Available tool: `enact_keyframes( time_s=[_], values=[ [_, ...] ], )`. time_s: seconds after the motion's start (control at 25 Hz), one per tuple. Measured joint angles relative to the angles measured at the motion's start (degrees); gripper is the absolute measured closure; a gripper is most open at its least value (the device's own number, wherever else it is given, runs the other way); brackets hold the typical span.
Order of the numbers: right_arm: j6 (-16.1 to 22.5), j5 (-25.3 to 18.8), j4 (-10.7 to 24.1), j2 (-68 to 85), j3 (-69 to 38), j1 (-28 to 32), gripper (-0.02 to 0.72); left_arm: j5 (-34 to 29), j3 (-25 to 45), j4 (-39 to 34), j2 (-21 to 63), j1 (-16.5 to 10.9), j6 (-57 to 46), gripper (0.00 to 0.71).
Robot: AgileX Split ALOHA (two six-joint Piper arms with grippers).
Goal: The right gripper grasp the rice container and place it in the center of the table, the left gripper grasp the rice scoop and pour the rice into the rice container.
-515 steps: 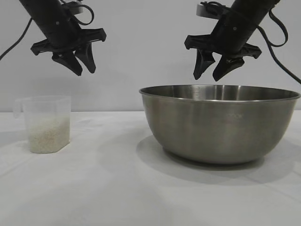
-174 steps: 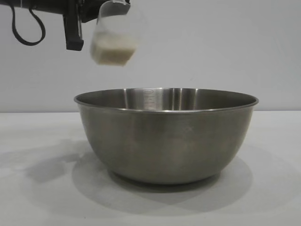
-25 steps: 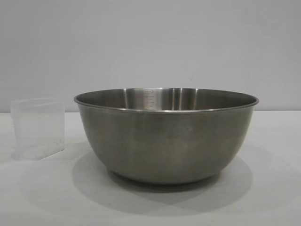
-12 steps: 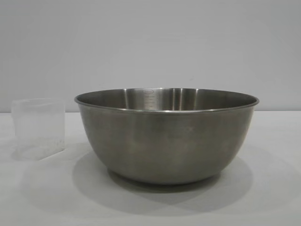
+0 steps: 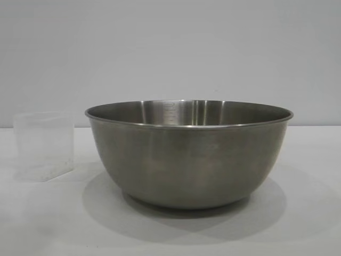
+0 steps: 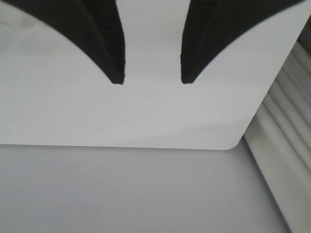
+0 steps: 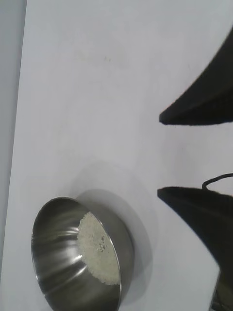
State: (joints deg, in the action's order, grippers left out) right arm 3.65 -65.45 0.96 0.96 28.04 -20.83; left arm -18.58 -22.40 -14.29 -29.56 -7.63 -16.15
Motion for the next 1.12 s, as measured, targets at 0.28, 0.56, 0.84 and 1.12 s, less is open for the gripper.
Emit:
enact_keyframes(
  time_s=[0.28,0.56,0.84,1.12],
  values=[
    [0.0,0.0,0.0,0.0,0.0,0.0,0.445,-19.96,-1.2,11.83,15.11,0.0,13.5,0.45],
    [0.0,0.0,0.0,0.0,0.0,0.0,0.445,-33.82,-5.31,14.83,20.87,0.35,16.95,0.45],
    [0.0,0.0,0.0,0.0,0.0,0.0,0.445,-44.16,-6.93,16.44,24.42,0.32,17.25,0.45],
    [0.0,0.0,0.0,0.0,0.0,0.0,0.445,-48.42,-6.93,18.04,27.86,0.32,17.25,0.45]
  ],
)
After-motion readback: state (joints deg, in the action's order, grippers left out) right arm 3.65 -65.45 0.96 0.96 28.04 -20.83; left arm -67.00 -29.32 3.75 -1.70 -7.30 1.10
